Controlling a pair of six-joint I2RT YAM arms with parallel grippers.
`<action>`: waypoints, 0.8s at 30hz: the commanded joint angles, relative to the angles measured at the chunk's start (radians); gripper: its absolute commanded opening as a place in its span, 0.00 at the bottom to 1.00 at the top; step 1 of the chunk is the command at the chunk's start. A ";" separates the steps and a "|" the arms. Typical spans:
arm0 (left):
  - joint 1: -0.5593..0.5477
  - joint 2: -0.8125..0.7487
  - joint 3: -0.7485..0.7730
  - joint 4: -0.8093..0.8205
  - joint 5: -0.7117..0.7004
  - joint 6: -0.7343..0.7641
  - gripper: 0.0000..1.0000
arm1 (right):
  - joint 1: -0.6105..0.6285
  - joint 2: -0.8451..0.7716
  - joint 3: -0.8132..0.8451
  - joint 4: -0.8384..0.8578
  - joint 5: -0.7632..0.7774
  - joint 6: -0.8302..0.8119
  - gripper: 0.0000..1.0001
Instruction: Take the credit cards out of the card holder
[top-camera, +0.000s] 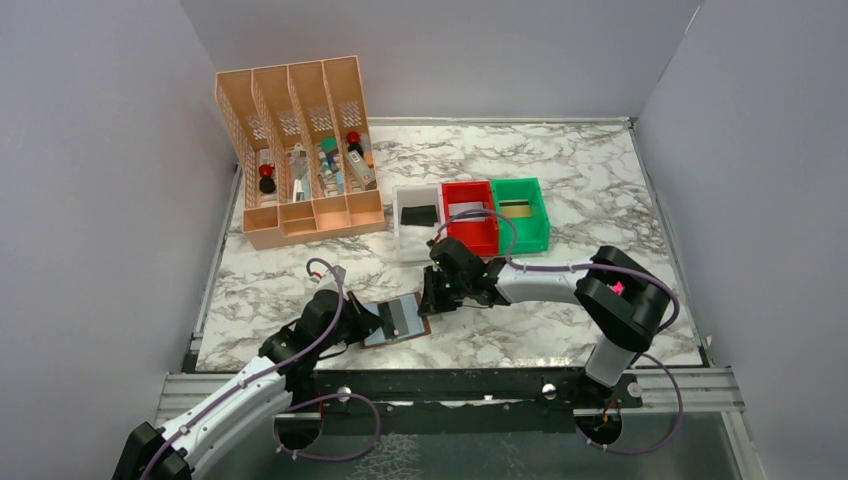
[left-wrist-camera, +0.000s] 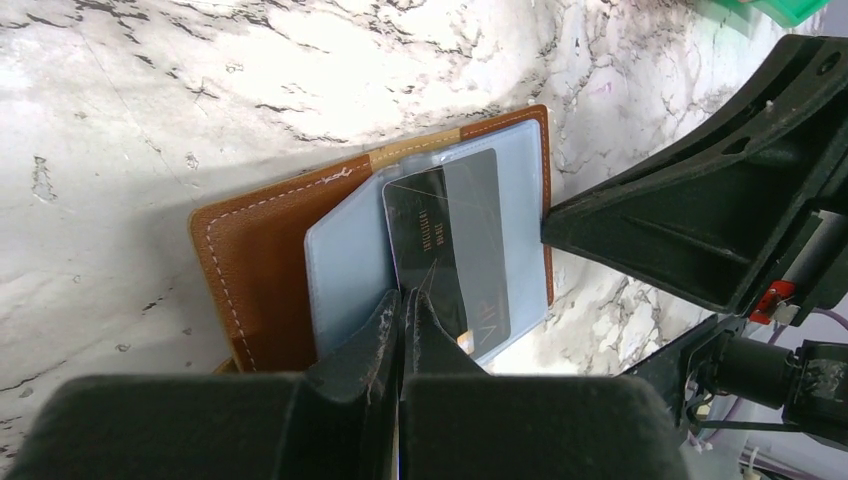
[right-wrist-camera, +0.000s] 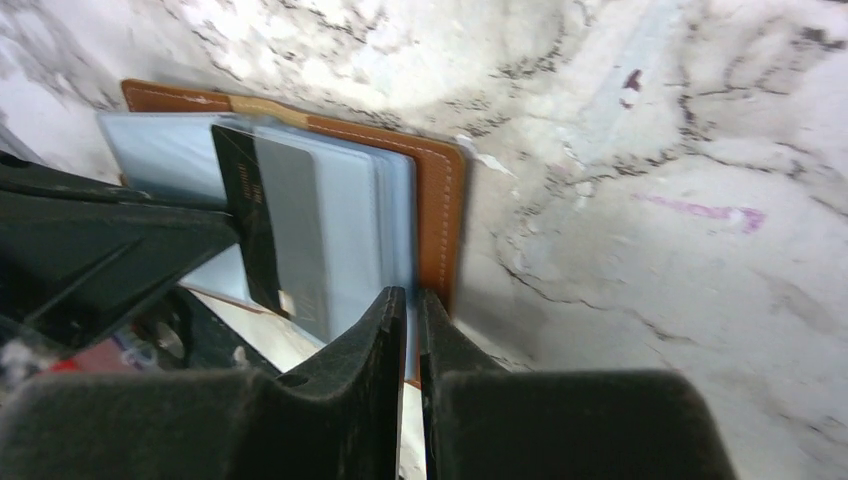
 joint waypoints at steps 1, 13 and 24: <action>0.005 0.034 -0.002 0.026 -0.014 0.020 0.00 | -0.002 -0.052 0.011 -0.074 0.003 -0.093 0.17; 0.004 0.086 0.002 0.076 -0.020 0.013 0.00 | 0.006 -0.057 -0.006 0.099 -0.217 -0.132 0.35; 0.004 0.085 -0.009 0.092 -0.009 0.003 0.00 | 0.007 0.078 0.037 0.087 -0.231 -0.148 0.37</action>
